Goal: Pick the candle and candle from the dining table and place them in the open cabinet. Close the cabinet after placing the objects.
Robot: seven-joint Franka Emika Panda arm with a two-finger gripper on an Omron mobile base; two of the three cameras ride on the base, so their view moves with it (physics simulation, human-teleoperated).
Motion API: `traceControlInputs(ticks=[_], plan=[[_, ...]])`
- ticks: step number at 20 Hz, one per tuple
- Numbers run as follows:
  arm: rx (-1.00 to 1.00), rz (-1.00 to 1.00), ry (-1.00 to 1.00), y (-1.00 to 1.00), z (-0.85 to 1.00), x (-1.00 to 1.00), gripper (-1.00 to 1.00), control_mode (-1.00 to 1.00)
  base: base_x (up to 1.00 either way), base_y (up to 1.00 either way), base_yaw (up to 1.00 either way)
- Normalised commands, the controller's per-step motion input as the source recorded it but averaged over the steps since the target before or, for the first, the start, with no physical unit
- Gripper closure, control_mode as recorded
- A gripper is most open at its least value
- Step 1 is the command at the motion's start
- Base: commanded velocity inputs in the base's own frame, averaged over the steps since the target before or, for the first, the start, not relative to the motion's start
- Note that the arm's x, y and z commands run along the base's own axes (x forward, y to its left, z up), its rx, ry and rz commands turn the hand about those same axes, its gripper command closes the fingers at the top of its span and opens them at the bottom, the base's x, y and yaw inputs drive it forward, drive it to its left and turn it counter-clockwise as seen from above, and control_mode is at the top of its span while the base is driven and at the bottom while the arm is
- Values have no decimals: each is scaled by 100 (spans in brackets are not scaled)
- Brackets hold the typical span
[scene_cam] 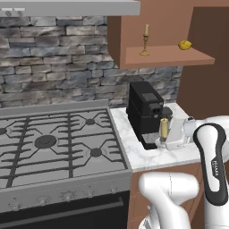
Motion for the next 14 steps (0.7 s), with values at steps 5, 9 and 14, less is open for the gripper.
traceControlInputs(ticks=[5,9,14], plan=[[0,0,0,0,0,0,100,100,1,-29,-6],[0,0,0,0,0,0,100,100,0,-25,-1],[0,0,0,0,0,0,100,100,8,-20,3]])
